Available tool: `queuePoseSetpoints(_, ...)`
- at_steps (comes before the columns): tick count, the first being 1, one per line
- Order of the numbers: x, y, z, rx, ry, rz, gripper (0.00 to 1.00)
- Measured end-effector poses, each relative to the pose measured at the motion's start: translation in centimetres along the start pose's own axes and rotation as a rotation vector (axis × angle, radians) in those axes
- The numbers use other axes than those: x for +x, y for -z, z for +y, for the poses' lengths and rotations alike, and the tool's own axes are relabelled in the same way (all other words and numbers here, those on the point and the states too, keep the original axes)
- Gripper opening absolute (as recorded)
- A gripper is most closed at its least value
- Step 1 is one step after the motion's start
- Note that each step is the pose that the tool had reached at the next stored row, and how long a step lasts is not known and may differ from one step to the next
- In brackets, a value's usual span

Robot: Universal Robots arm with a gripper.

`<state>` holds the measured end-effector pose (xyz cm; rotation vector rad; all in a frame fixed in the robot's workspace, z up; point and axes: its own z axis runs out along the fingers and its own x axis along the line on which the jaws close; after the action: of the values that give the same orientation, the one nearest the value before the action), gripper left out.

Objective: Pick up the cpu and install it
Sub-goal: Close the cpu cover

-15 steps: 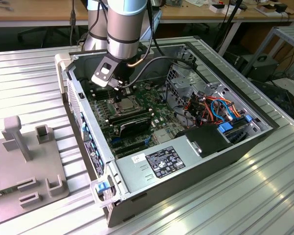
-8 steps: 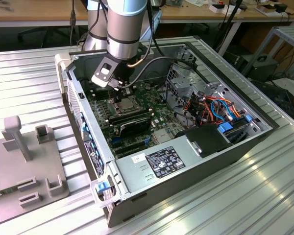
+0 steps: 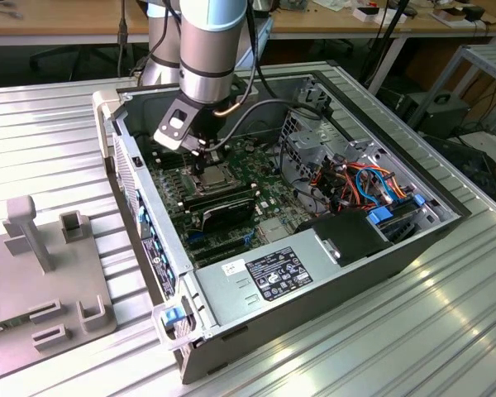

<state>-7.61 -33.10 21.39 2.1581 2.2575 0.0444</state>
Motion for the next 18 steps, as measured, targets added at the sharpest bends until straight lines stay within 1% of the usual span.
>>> queuePoseSetpoints(6,0.18,-0.11,-0.07,0.0001,0.0,-0.0001,0.11)
queuePoseSetpoints(16,0.19,-0.67,-0.27,0.0,0.0,0.0,0.11)
queuePoseSetpoints(18,0.18,-0.69,-0.27,0.0002,0.0,-0.0002,0.11)
